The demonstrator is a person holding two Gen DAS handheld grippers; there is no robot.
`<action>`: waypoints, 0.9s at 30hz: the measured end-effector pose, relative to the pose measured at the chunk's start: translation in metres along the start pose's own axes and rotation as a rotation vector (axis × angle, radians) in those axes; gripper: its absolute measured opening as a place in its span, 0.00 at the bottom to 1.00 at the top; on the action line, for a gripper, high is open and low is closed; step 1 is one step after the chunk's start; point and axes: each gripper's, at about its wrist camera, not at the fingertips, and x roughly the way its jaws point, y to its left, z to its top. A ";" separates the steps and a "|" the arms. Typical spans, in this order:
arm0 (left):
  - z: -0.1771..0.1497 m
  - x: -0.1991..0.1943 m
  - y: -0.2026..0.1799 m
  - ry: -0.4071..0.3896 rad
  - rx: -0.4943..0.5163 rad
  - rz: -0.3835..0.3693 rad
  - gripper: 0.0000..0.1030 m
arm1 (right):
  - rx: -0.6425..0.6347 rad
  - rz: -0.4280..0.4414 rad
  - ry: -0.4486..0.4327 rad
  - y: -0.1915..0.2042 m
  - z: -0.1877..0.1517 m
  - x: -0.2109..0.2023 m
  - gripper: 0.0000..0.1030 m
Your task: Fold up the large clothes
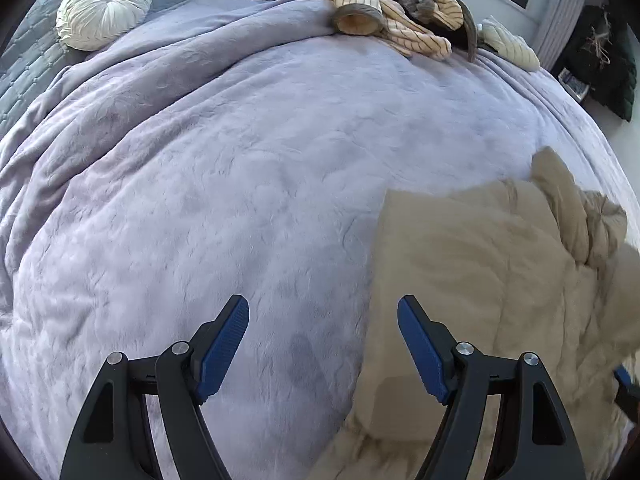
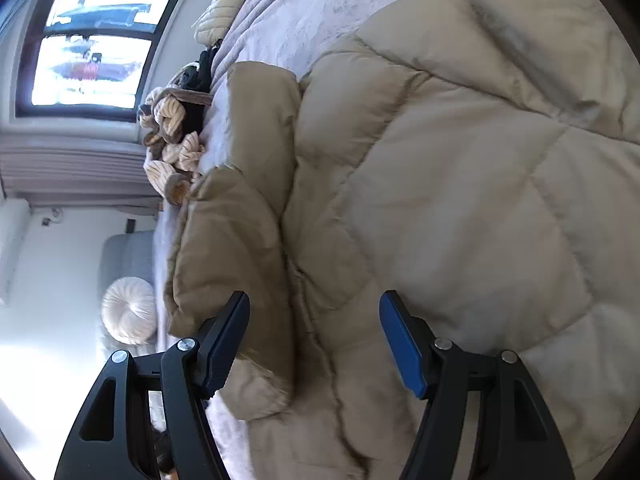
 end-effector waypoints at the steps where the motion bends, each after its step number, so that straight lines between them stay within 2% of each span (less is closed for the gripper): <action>1: 0.001 -0.003 0.000 -0.011 -0.002 -0.010 0.76 | -0.006 0.004 -0.006 0.000 -0.003 -0.006 0.69; 3: 0.002 -0.007 0.002 -0.017 0.012 -0.019 0.76 | 0.008 0.024 -0.005 -0.006 -0.009 -0.014 0.69; 7: 0.008 0.003 0.010 0.032 -0.016 -0.065 0.76 | 0.064 0.070 0.037 -0.023 -0.013 -0.007 0.70; 10: 0.015 0.008 0.009 0.046 -0.067 -0.124 0.76 | 0.039 0.121 0.066 -0.012 -0.013 0.006 0.70; 12: 0.018 0.010 0.008 0.042 -0.083 -0.135 0.76 | 0.010 0.154 0.083 -0.003 -0.020 0.008 0.70; 16: 0.020 0.012 0.018 0.051 -0.142 -0.174 0.76 | -0.096 0.056 0.094 0.005 -0.043 -0.004 0.71; 18: 0.019 0.015 0.018 0.055 -0.140 -0.171 0.76 | -0.125 0.019 0.100 0.005 -0.045 -0.004 0.71; 24: 0.017 0.025 -0.002 0.072 -0.098 -0.174 0.76 | -0.047 -0.024 0.042 0.005 -0.008 0.025 0.71; 25: 0.017 0.024 -0.006 0.069 -0.099 -0.179 0.76 | -0.015 -0.035 0.045 0.004 -0.002 0.031 0.56; 26: 0.017 0.022 -0.007 0.065 -0.096 -0.183 0.76 | -0.008 -0.032 0.053 0.005 0.001 0.033 0.19; 27: 0.016 0.021 -0.010 0.057 -0.083 -0.177 0.76 | -0.014 -0.037 0.059 0.010 0.003 0.032 0.13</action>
